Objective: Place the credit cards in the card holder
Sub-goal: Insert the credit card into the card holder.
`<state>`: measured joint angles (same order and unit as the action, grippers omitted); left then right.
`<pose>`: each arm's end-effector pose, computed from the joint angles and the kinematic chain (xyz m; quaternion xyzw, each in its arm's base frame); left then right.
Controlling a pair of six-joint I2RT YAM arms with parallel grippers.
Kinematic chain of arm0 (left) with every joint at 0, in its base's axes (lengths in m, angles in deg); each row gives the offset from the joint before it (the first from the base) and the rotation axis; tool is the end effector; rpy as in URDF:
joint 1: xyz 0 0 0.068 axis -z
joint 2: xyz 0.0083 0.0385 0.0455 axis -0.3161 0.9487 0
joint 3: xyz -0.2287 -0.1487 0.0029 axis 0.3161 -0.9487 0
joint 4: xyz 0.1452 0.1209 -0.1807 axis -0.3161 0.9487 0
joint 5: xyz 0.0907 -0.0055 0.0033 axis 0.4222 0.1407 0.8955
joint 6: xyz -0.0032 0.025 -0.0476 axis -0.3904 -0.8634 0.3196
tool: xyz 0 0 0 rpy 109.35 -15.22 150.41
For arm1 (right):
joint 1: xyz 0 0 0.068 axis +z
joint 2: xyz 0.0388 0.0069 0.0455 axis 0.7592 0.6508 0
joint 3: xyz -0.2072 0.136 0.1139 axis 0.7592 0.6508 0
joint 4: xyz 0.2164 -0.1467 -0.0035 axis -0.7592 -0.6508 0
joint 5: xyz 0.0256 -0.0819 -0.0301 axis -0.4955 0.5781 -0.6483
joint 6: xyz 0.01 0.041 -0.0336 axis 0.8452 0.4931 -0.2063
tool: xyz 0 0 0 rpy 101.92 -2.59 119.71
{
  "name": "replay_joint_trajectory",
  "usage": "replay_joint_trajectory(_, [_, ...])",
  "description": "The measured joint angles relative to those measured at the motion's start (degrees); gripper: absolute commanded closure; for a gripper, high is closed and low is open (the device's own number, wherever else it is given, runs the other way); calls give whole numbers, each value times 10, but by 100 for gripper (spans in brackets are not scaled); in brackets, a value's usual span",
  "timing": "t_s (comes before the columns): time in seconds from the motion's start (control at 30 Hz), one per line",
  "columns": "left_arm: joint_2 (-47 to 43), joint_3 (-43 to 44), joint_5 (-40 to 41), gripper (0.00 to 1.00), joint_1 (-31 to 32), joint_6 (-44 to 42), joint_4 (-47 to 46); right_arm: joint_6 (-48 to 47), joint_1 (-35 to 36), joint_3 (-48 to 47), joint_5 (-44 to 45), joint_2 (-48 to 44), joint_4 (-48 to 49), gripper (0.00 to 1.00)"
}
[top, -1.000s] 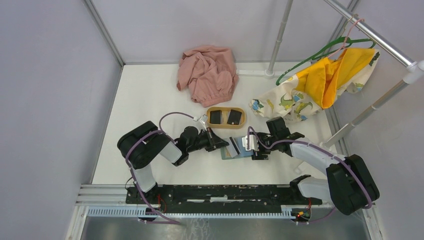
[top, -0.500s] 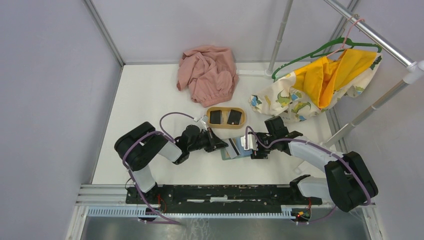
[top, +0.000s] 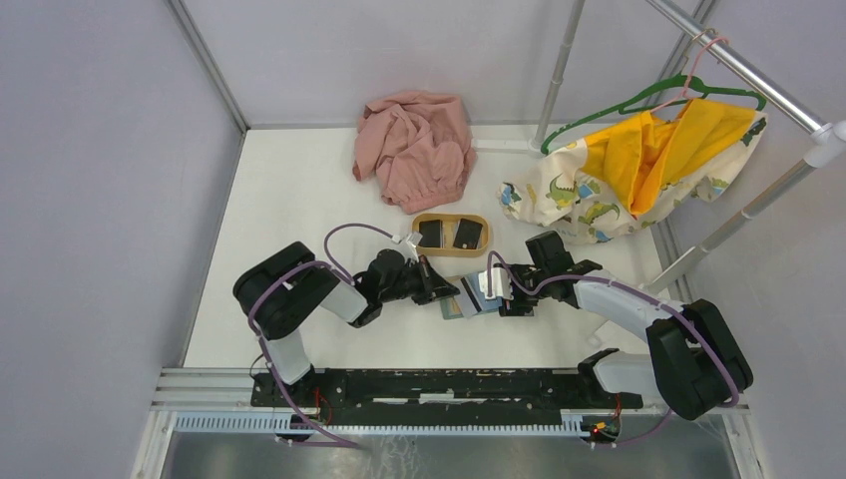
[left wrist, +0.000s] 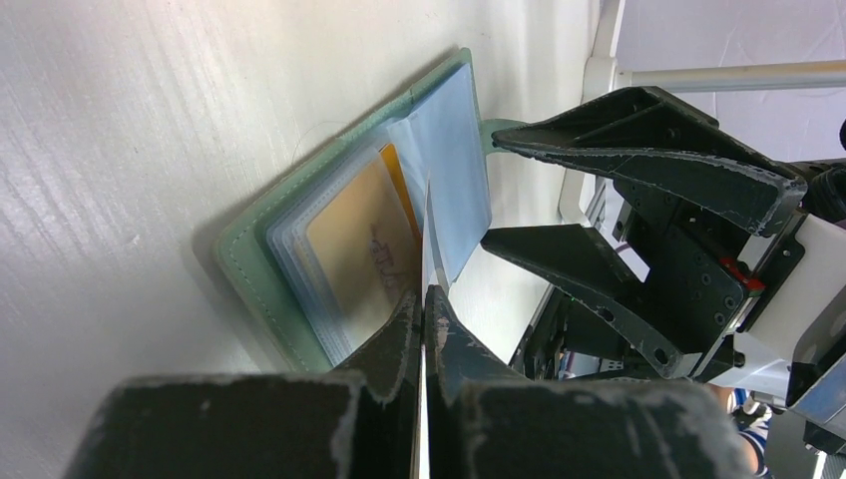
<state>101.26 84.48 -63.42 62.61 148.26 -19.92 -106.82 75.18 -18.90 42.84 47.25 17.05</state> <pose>0.1995 -0.2102 0.1055 -0.0308 0.8279 -0.5164 0.2167 0.1838 0.1095 0.1516 -0.6987 0.6201 0.1722 0.3125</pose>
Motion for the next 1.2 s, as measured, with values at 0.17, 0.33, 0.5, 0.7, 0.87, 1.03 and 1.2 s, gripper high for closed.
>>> replay_joint_trajectory(0.17, [8,4,1,98,2,0,3,0,1,0,1,0,0,32])
replay_joint_trajectory(0.33, [14,17,4,98,3,1,21,1,1,0,1,0,-1,33])
replay_joint_trajectory(0.5, [15,30,8,98,3,1,44,3,3,-1,4,0,-1,33])
replay_joint_trajectory(0.7, [15,53,7,98,4,1,86,5,4,-1,5,0,-1,33])
replay_joint_trajectory(0.87, [15,62,7,98,4,1,105,7,4,-1,6,0,-1,33])
replay_joint_trajectory(1.03, [15,77,3,98,4,0,130,9,4,-1,7,0,-1,33])
replay_joint_trajectory(1.2, [15,97,-2,98,4,0,167,9,4,-1,7,0,-1,33])
